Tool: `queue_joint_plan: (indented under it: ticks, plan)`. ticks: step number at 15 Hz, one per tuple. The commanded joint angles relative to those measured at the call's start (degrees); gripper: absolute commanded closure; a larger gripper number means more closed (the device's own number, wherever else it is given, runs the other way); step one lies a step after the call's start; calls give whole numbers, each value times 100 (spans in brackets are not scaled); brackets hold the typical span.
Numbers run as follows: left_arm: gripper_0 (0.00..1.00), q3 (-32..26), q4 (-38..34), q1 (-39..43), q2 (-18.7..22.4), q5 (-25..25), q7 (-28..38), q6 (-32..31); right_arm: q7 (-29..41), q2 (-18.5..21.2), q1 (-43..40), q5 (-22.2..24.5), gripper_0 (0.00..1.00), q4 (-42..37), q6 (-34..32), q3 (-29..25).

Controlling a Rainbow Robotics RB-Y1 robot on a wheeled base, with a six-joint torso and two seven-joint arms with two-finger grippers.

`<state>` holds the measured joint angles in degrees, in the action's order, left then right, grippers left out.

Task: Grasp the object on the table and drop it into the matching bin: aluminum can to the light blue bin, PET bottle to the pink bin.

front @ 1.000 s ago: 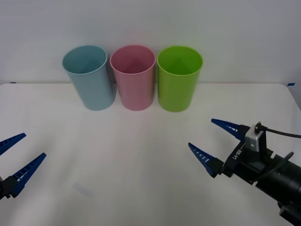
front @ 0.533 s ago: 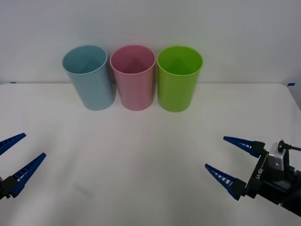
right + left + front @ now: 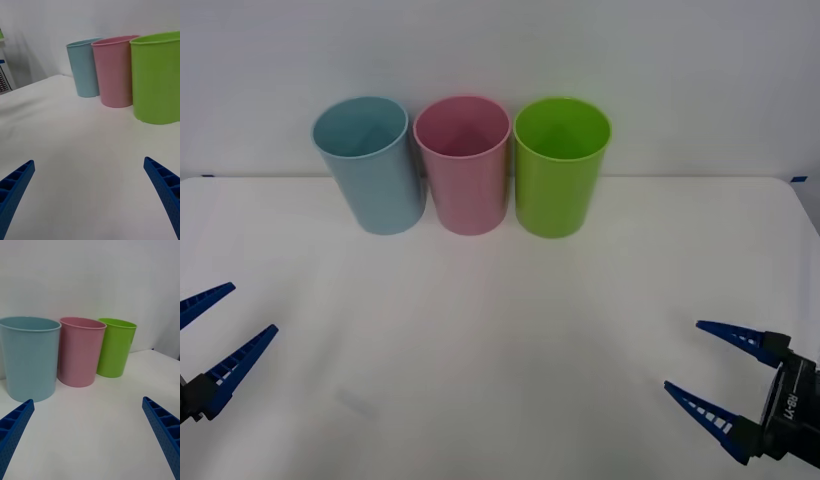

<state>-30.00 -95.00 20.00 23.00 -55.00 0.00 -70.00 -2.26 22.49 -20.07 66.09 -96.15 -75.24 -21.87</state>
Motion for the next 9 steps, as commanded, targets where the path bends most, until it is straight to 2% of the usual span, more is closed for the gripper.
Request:
queue_joint_plan:
  ticks: [1,9]
  plan:
    - [0,0,0,0,0,0,0,0,-108,1,-6,-79,0,448,-272,-301]
    - [0,0,0,0,0,0,0,0,-205,9,-85,-61,0,562,-412,-406]
